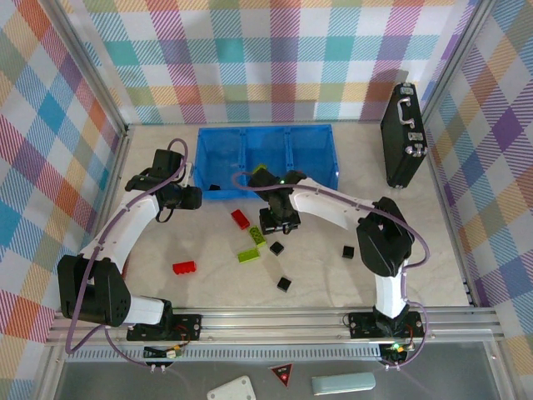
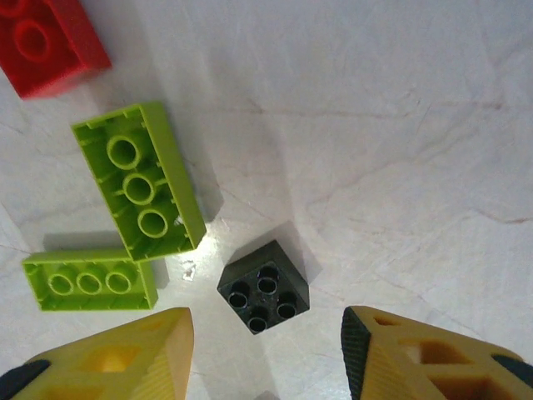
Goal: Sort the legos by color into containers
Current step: Pick up the lego from the bottom-center of the table.
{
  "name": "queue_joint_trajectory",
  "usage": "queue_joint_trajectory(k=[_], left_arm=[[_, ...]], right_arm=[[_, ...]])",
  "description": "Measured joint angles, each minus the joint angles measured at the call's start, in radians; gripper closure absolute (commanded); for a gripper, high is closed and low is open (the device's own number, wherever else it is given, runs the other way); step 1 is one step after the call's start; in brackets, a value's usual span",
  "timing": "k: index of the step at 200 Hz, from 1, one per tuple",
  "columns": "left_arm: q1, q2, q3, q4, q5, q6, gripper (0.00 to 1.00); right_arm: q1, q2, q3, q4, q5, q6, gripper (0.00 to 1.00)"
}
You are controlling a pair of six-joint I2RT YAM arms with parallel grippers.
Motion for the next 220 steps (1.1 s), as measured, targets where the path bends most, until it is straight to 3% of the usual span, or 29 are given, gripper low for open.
queue_joint_trajectory(k=[42,129,220], left_arm=[[0.0,0.0,0.0,0.0,0.0,0.0,0.49],[0.0,0.013,0.0,0.0,-0.005,0.0,0.49],[0.0,0.021,0.0,0.0,-0.011,0.0,0.49]], right_arm=[[0.028,0.0,-0.065,0.045,-0.027,-0.011,0.46],[0.045,0.037,-0.076,0.054,-0.031,-0.292,0.39],[0.052,0.107,-0.076,0.055,-0.035,-0.325,0.42]])
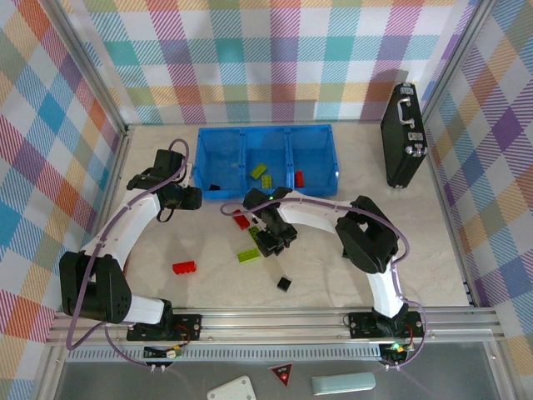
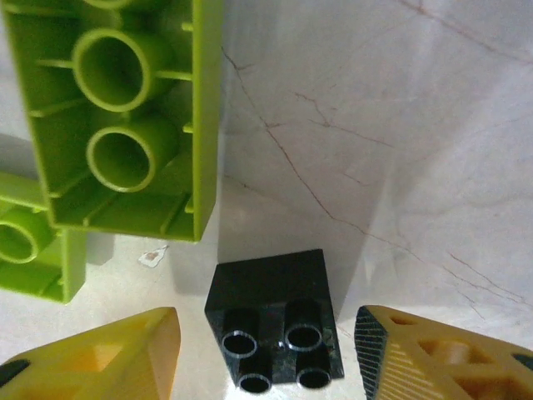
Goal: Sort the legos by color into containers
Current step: Pick up the lego from the bottom-center of the table.
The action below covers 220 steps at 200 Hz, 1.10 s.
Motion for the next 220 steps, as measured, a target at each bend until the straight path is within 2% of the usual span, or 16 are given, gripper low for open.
queue_joint_trajectory(k=[119,220], left_arm=[[0.0,0.008,0.0,0.0,0.0,0.0,0.49],[0.0,0.008,0.0,0.0,0.0,0.0,0.49]], right_arm=[[0.005,0.01,-0.002,0.0,0.006,0.008,0.6],[0.006,-0.037,-0.001,-0.004,0.006,0.035,0.63]])
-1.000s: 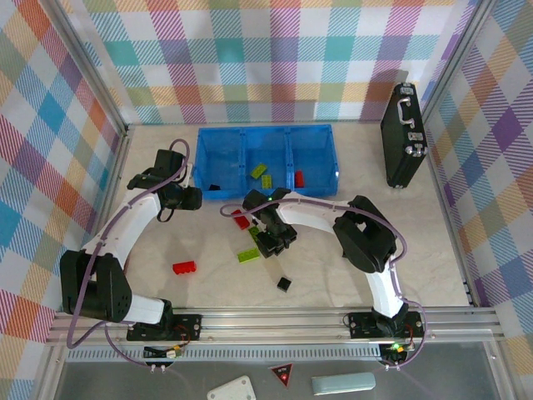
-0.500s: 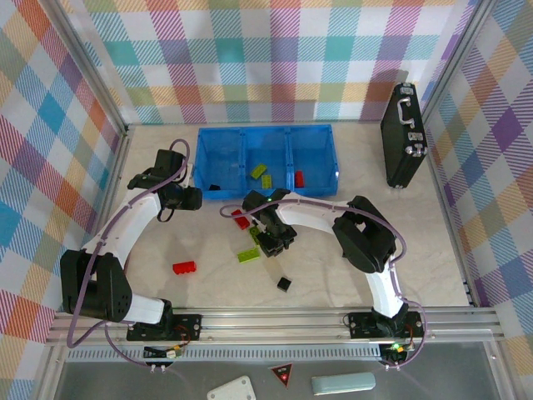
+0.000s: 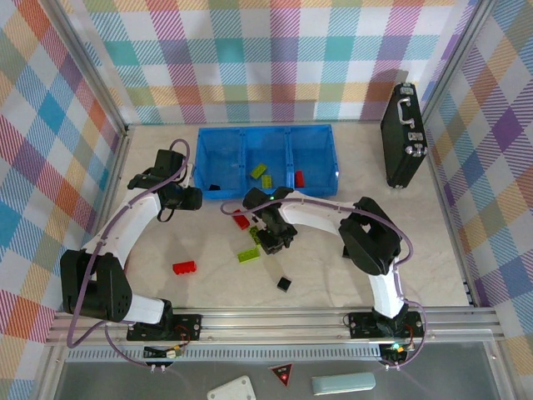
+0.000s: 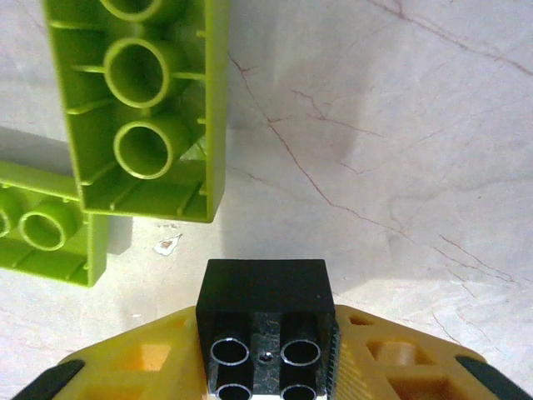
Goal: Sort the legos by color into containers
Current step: Pick up the lego from the bottom-center of the table, then place the lego in the container.
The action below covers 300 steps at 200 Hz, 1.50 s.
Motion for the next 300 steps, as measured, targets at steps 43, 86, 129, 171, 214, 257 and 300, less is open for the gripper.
queue_joint_trajectory(k=[43,86,129,171,214,257,300], left_arm=[[0.0,0.0,0.0,0.0,0.0,0.0,0.49],[0.0,0.0,0.0,-0.001,-0.018,0.0,0.49],[0.0,-0.008,0.0,-0.001,-0.026,-0.001,0.49],[0.0,-0.015,0.0,0.0,-0.021,-0.008,0.49],[0.0,-0.042,0.0,0.0,-0.007,-0.008,0.49],[0.0,-0.066,0.0,0.002,-0.006,-0.02,0.49],[0.0,-0.111,-0.006,0.019,-0.032,-0.035,0.49]], right_arm=[[0.0,-0.006,0.062,-0.018,0.0,0.0,0.63],[0.0,-0.004,0.191,-0.03,0.004,0.0,0.63],[0.0,0.071,0.374,-0.025,0.011,0.023,0.63],[0.0,0.164,0.508,0.007,0.034,0.056,0.64],[0.0,0.226,0.572,0.099,0.085,0.108,0.66],[0.0,0.283,0.603,0.222,0.167,0.17,0.65],[0.001,0.349,0.634,0.34,0.284,0.233,0.66]])
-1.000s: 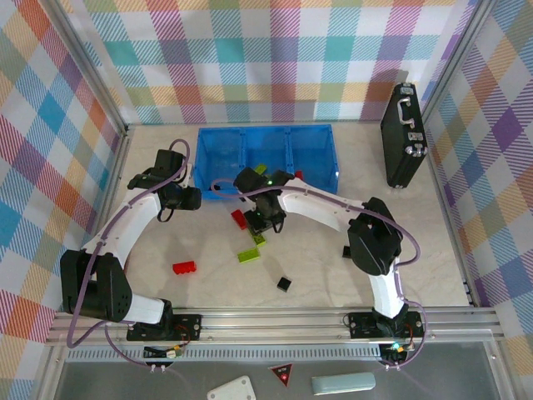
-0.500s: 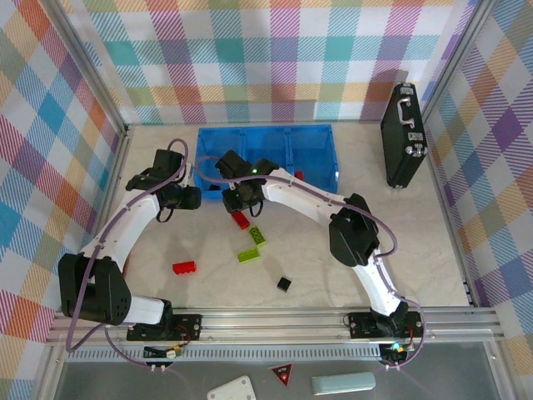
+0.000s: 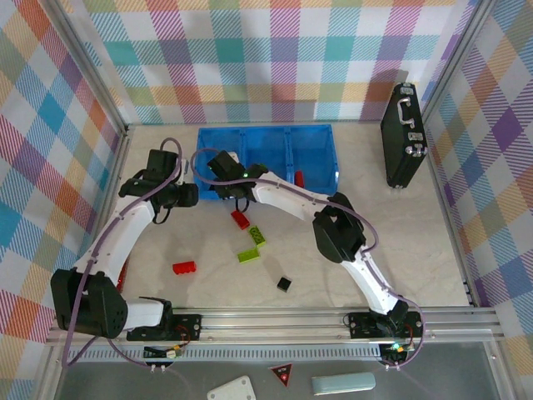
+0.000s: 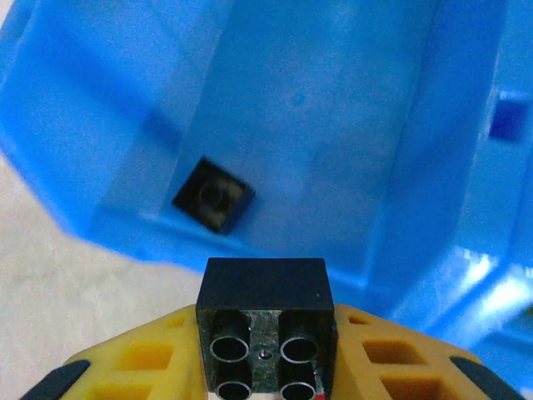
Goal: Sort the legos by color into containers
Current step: Place the lego in the container.
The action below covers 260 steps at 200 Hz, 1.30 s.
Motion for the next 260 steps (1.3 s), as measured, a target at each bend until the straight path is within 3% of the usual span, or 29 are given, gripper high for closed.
queue_joint_trajectory(k=[105,153,212,260], left_arm=[[0.006,-0.043,-0.005,0.041,-0.018,-0.003,0.49],[0.03,-0.043,-0.006,0.042,-0.002,-0.007,0.49],[0.047,-0.043,-0.008,0.05,0.006,-0.019,0.49],[0.055,-0.043,-0.008,0.058,0.011,-0.022,0.49]], right_arm=[[0.001,0.175,0.154,0.101,0.177,0.109,0.68],[0.002,0.206,0.17,0.106,0.192,0.129,0.65],[0.005,0.223,0.19,0.102,0.191,0.137,0.53],[0.005,0.223,0.198,0.098,0.187,0.133,0.52]])
